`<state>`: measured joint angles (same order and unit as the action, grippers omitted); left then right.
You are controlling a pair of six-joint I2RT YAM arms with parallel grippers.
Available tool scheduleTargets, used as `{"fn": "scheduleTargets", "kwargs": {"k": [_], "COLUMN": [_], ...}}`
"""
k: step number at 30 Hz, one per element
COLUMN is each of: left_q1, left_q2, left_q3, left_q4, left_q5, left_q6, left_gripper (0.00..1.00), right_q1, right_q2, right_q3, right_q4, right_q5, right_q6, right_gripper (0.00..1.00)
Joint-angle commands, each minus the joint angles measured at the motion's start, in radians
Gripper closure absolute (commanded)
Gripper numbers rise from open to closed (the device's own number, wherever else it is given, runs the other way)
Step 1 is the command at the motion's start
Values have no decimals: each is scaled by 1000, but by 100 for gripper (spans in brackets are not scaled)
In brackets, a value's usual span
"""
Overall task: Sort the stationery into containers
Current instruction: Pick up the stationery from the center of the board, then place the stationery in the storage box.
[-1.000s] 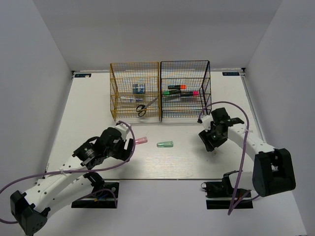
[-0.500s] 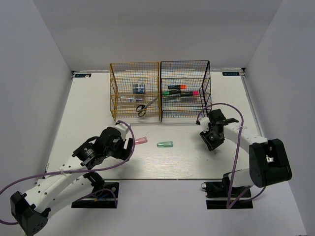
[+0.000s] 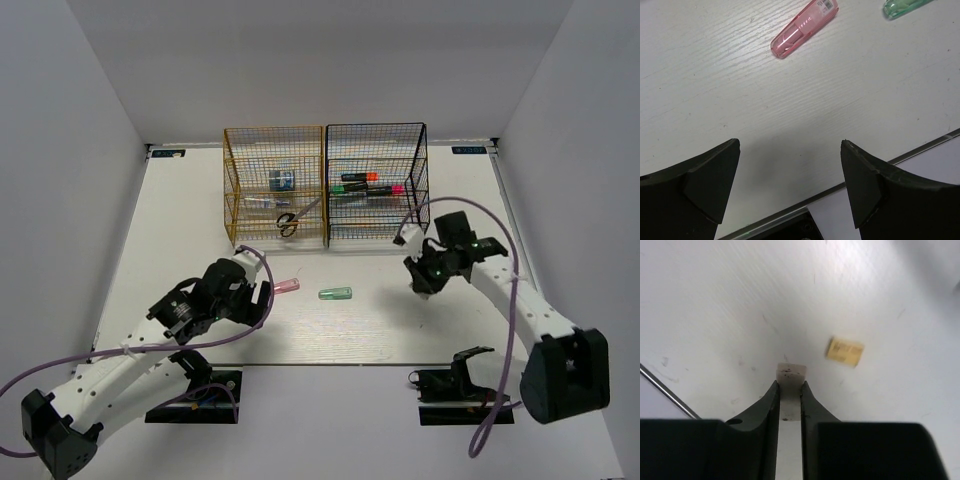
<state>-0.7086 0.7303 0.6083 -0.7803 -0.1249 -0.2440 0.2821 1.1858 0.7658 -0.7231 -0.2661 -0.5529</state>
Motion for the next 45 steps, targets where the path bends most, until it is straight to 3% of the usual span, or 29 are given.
{"fn": "scheduleTargets", "kwargs": {"k": [1,6,7,10,17,28,32,35,37,39,42,45], "left_q1": [11,14,12,20,43,49,49,47,49,51,47,49], "left_q2": [7,9,9,14,49,54,50,49,50,52,49,53], "left_q3": [-5,-10,-13,-15,-5,-5,-5,-8,-8,-5,-7,-7], "left_q4": [18,16,15,18,19,21,21,21,19,18,21,23], "left_q5": [25,16,13,17,53,57,53,51,53,54,54,57], "left_q6": [8,11,8,6,11,15,15,15,15,14,14,17], "left_gripper": [8,8,8,8,8,8,8,8,8,8,8,12], "right_q1": [5,14,14,25,26,72,100,109,111,112,106,103], "right_q2": [-51,92,116,165,244,383,428,445,449,442,417,391], "right_q3": [193,410,417,447,530,549,552,550,546,537,565,604], "right_q4": [-27,32,159,299,473,548,612,626,630,628,559,496], "right_q5": [-234,-173,-119,36,199,209,260,300,317,308,277,220], "right_q6": [-246,-300,-286,-282,-301,-710,-765,-775,-765,-725,-615,-469], "right_gripper": [100,100,100,100,100,100,100,92,78,55,53,58]}}
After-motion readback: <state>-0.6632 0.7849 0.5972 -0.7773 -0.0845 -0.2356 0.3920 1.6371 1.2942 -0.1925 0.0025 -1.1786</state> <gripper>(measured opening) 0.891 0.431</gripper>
